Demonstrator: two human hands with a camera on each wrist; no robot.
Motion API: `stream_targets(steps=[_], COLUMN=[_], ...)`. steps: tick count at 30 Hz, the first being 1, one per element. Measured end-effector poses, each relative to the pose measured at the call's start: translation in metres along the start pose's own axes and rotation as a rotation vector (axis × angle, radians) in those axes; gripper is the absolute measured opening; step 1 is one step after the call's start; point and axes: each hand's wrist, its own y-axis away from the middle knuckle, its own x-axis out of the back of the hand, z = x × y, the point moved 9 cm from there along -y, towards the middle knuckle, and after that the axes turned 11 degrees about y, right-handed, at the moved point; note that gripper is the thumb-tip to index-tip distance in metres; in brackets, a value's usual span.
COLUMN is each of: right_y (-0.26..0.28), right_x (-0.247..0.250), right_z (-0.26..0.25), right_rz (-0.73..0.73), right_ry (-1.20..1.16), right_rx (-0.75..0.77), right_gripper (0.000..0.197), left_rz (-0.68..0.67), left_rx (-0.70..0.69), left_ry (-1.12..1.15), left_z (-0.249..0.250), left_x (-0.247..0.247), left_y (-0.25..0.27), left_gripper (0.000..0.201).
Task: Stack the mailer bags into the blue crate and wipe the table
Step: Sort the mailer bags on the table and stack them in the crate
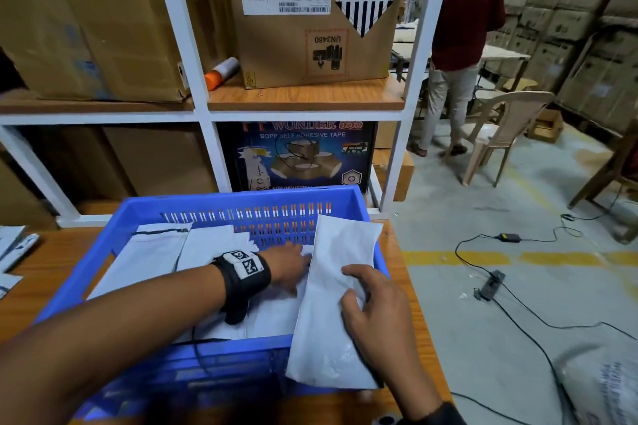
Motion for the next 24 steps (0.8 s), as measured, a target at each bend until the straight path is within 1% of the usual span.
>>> stream_targets(steps=[2, 3, 5, 6, 7, 9, 12, 16, 18, 20, 21, 23, 24], right_y=[0.0, 0.0, 0.001, 0.001, 0.001, 0.001, 0.0, -0.001, -0.003, -0.007, -0.01, -0.019, -0.026], right_x=[0.0, 0.001, 0.001, 0.002, 0.002, 0.002, 0.001, 0.003, 0.004, 0.004, 0.004, 0.007, 0.01], right_z=[0.0, 0.0, -0.001, -0.002, -0.002, -0.002, -0.002, -0.004, -0.005, -0.006, -0.005, -0.007, -0.011], right_rz=[-0.003, -0.002, -0.001, 0.001, 0.005, 0.013, 0.016, -0.007, -0.051, -0.123, -0.159, -0.23, -0.264], right_ry=[0.007, 0.012, 0.017, 0.017, 0.017, 0.013, 0.016, -0.001, -0.048, -0.097, -0.09, -0.026, 0.012], right_rx=[-0.001, -0.002, -0.005, -0.006, -0.006, -0.001, 0.001, -0.005, -0.012, -0.043, -0.062, -0.095, -0.098], right_gripper=[0.034, 0.034, 0.034, 0.034, 0.034, 0.034, 0.035, 0.034, 0.036, 0.037, 0.035, 0.027, 0.029], left_rz=[-0.138, -0.197, -0.254, -0.258, -0.258, -0.259, -0.201, -0.016, 0.014, 0.025, 0.028, 0.021, 0.015], left_rx=[0.068, 0.113, 0.179, 0.216, 0.247, 0.249, 0.165, 0.009, 0.002, 0.039, 0.057, 0.079, 0.077], left_ry=[0.033, 0.007, -0.086, -0.099, -0.093, -0.08, -0.086, 0.059, 0.105, 0.125, 0.124, 0.141, 0.156], left_z=[-0.001, -0.006, -0.021, -0.03, -0.036, -0.039, -0.026, -0.007, -0.015, -0.03, -0.038, -0.052, -0.057], left_x=[-0.028, -0.041, -0.056, -0.058, -0.056, -0.052, -0.037, 0.012, 0.027, 0.036, 0.04, 0.046, 0.05], left_y=[0.003, 0.004, 0.003, 0.002, 0.003, 0.005, 0.015, 0.052, 0.08, 0.113, 0.131, 0.167, 0.186], left_gripper=[0.077, 0.09, 0.118, 0.125, 0.126, 0.123, 0.111, 0.076, 0.066, 0.066, 0.067, 0.071, 0.073])
